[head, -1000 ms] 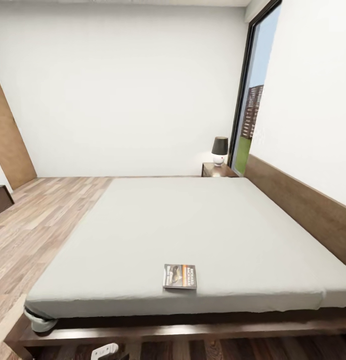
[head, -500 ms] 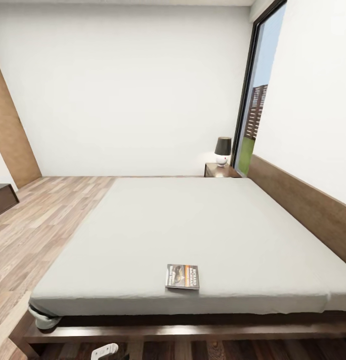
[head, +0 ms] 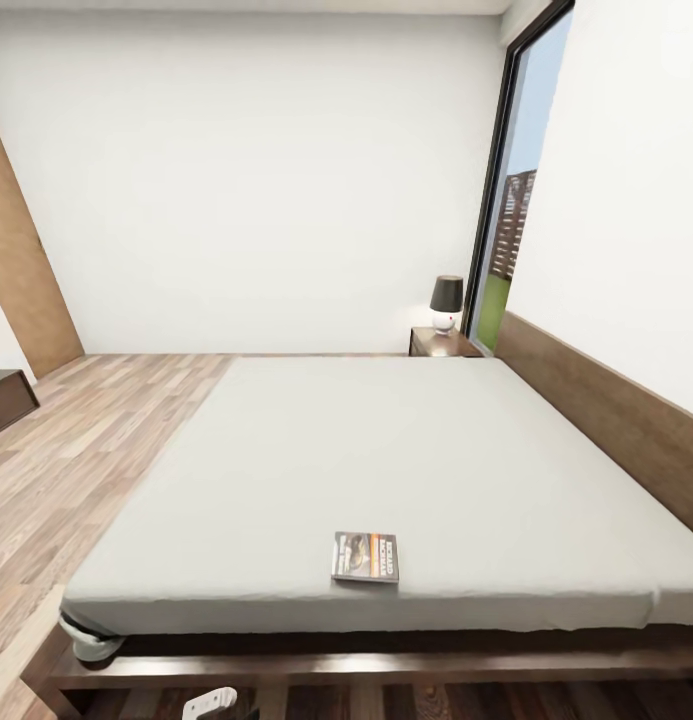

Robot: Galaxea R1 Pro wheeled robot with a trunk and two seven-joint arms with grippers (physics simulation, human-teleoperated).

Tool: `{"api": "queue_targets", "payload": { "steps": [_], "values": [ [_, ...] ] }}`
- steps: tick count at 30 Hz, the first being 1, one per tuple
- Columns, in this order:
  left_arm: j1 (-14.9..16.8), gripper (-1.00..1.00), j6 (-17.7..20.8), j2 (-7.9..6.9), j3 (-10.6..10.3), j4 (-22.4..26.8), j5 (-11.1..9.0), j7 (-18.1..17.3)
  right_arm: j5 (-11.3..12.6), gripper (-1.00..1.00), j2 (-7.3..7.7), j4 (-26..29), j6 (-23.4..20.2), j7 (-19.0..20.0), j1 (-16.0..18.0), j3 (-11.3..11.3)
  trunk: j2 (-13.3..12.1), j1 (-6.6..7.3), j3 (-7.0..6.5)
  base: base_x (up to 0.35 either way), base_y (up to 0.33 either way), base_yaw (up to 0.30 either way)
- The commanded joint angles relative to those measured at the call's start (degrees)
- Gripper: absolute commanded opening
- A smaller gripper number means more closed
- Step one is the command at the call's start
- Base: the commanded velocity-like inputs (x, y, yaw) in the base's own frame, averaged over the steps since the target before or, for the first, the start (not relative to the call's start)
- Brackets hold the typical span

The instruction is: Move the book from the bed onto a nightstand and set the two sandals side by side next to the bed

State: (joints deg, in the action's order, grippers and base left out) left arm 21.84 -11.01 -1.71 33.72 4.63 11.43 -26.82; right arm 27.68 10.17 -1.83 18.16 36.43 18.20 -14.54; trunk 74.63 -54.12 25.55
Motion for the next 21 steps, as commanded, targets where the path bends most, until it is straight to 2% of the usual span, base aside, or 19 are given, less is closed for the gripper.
{"api": "queue_targets", "payload": {
  "steps": [1, 21],
  "values": [
    [0.04, 1.00, -0.30, -0.01, 0.47, -0.06, 0.61, -0.11, -0.17, 1.00, 0.03, -0.20, 0.21, 0.32, 0.08, -0.45, -0.38, 0.23, -0.12, 0.000, 0.000, 0.000],
    [0.04, 1.00, -0.33, -0.05, 0.47, -0.06, 0.61, -0.07, -0.17, 1.00, 0.03, -0.19, 0.21, 0.24, 0.08, -0.43, -8.40, 4.62, -3.72, 0.000, 0.000, 0.000]
  ]
}}
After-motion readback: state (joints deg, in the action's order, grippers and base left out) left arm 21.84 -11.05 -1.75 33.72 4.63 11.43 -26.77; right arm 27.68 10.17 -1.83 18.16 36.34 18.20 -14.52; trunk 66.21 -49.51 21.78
